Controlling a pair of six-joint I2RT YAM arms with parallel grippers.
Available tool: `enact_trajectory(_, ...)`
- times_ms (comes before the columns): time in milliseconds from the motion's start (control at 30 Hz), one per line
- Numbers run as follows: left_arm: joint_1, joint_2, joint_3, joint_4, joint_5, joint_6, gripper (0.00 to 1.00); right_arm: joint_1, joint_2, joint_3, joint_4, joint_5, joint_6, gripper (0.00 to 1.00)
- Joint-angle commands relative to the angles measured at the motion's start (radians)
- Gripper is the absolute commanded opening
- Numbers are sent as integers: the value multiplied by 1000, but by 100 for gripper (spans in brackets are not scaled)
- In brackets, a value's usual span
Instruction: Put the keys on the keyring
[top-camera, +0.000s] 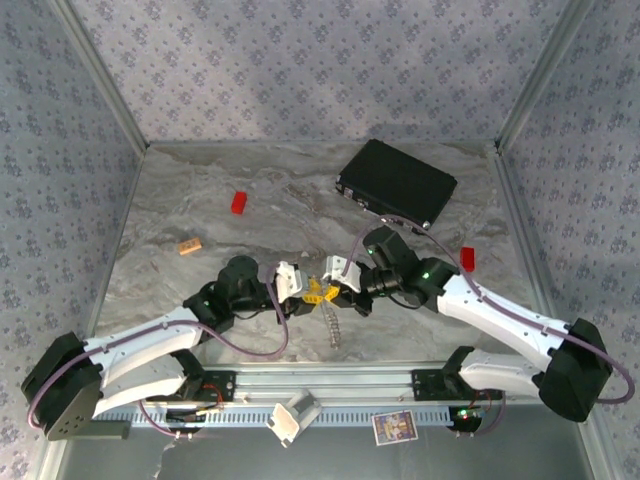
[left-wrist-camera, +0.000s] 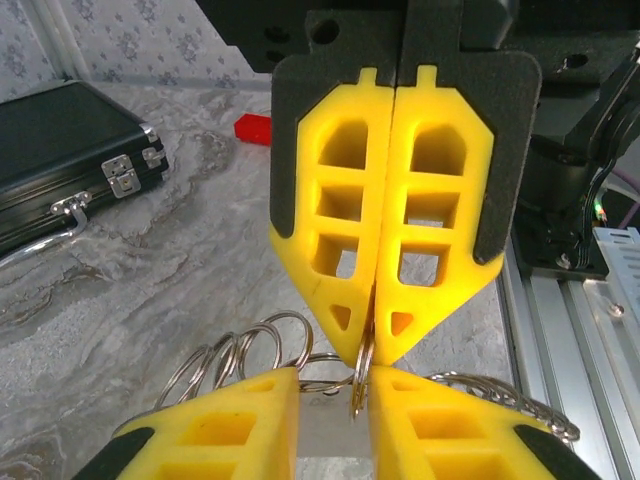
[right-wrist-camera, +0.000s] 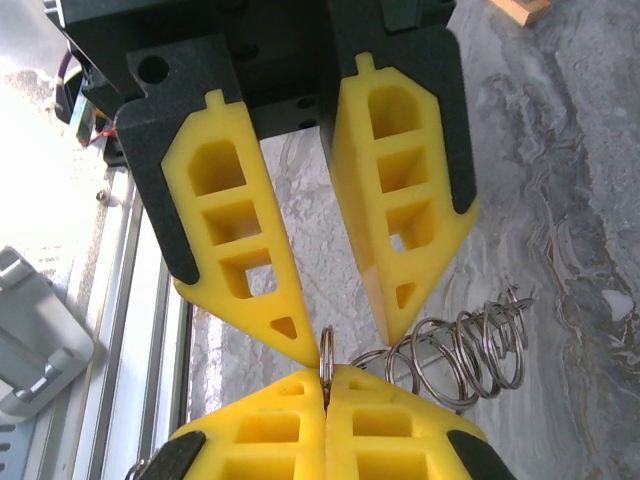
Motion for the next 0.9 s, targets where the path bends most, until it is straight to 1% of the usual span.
enact_trajectory(0,-4,6,39,-36,22,32,23,15,12,51,-56,13,-47,0)
enact_trajectory(67,-3,7,43,-40,28,37,21,21,16,58,-54,16,-53,0)
enact_trajectory(167,-4,7,46,-47,36,41,15,30,23,70,-58,19,-56,0)
enact_trajectory(267,-4,4,46,-45,41,45,0,31,20,64,-46,18,-47,0)
enact_trajectory(333,-3,0,41,-36,37,43,0,26,12,47,-20,25,-28,0)
enact_trajectory(367,-3,-4,33,-21,36,38,0,20,1,30,2,32,-9,3)
enact_trajectory(400,-4,-9,26,0,33,32,0,12,-14,11,26,33,10,12)
enact_trajectory(500,-3,-30,-14,84,12,7,0,-19,-62,-59,121,4,78,31)
enact_trajectory(533,-4,-37,-32,124,5,-7,0,-30,-75,-82,156,-16,104,34)
enact_trajectory(600,-3,-45,-66,207,-8,-41,0,-48,-97,-123,209,-48,143,37)
enact_trajectory(700,-3,-44,-92,274,-4,-82,0,-63,-116,-158,251,-68,167,37)
enact_trajectory(867,-3,-34,-116,322,7,-112,0,-74,-119,-179,273,-84,176,36)
